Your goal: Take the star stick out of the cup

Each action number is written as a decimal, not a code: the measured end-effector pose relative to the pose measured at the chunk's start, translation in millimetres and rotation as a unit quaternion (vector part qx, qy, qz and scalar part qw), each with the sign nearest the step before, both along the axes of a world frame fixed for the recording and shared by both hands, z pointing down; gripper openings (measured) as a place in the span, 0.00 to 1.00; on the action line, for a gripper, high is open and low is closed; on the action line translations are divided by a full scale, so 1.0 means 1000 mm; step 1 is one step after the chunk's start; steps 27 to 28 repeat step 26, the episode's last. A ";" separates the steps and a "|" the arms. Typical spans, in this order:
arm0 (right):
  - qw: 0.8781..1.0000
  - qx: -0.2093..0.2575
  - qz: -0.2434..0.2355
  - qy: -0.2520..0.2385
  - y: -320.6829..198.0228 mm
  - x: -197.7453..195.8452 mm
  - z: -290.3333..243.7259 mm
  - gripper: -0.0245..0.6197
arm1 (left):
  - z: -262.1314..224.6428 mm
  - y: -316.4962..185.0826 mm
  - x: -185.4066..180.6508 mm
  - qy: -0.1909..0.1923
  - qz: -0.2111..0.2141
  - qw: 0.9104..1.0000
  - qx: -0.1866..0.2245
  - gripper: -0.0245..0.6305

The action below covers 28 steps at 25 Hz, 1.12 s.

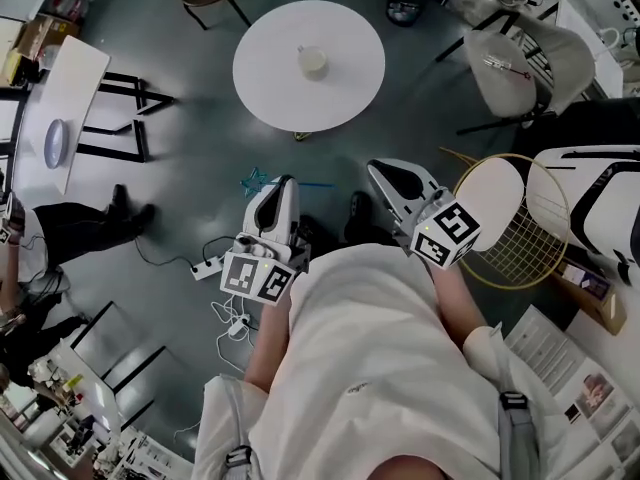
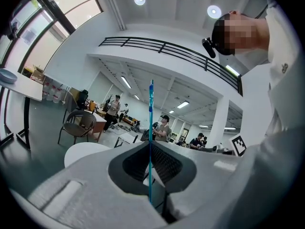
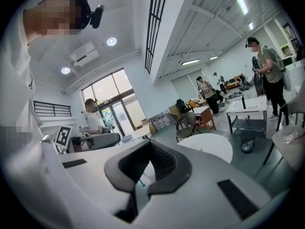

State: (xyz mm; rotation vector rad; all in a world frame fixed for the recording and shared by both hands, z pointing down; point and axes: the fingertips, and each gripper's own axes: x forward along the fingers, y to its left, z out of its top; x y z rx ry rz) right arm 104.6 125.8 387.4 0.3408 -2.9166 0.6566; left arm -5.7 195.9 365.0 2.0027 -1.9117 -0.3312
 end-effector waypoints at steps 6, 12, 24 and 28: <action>0.999 0.033 -0.014 0.002 0.016 0.001 -0.009 0.05 | -0.006 0.002 0.003 -0.013 0.008 1.000 0.008 0.06; 1.000 0.029 -0.003 0.002 0.020 0.001 -0.010 0.05 | -0.009 0.002 0.005 -0.014 0.015 1.000 0.013 0.06; 0.999 0.038 -0.005 0.013 0.029 0.004 -0.010 0.05 | -0.002 0.011 0.008 -0.010 0.014 1.000 0.002 0.06; 0.999 0.043 -0.005 0.016 0.029 0.003 -0.009 0.05 | -0.001 0.010 0.006 -0.010 0.012 1.000 0.001 0.06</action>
